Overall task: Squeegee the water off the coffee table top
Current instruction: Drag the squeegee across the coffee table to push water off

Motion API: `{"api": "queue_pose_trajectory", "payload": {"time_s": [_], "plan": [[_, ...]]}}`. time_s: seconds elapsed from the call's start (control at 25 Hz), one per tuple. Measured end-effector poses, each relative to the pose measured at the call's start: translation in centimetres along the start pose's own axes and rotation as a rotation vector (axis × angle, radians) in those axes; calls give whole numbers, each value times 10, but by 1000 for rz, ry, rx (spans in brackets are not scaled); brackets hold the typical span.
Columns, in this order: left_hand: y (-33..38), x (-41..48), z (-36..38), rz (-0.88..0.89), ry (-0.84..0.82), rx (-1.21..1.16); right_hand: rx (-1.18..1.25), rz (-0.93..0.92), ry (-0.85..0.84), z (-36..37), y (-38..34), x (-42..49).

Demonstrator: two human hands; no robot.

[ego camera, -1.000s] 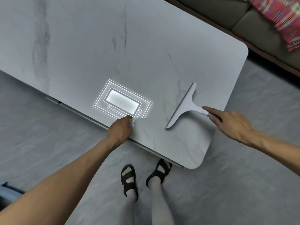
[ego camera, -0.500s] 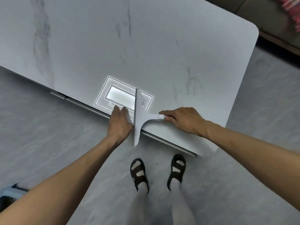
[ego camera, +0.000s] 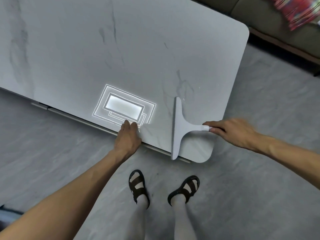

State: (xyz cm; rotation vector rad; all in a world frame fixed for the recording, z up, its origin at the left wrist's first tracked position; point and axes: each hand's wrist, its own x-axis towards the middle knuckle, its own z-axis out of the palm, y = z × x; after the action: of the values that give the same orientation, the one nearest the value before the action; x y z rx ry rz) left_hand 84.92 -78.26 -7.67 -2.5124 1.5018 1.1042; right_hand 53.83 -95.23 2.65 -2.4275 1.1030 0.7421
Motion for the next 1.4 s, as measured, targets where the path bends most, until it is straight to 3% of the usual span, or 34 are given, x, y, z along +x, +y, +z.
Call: {"api": "queue_pose_trajectory", "payload": {"time_s": [0.12,0.24,0.44,0.64,1.04,1.24,1.4], "plan": [[21,-16,12,127,91,68,-16,-225,-112,15,-25,10],[46,-27,31,178,72,89,-99,-343,-165,29,-22,23],[102,-14,64,38,-92,151,-109,-260,-168,21,56,15],[133,2,63,-210,-178,-30,-129,-193,-182,4,111,14],[142,6,51,-250,-311,82,-267,-37,-112,-34,182,-6],[138,8,50,-228,-306,94,-369,-49,-13,-53,175,-23],[127,-9,28,-245,-76,-59,-365,-187,18,-54,125,-15]]}}
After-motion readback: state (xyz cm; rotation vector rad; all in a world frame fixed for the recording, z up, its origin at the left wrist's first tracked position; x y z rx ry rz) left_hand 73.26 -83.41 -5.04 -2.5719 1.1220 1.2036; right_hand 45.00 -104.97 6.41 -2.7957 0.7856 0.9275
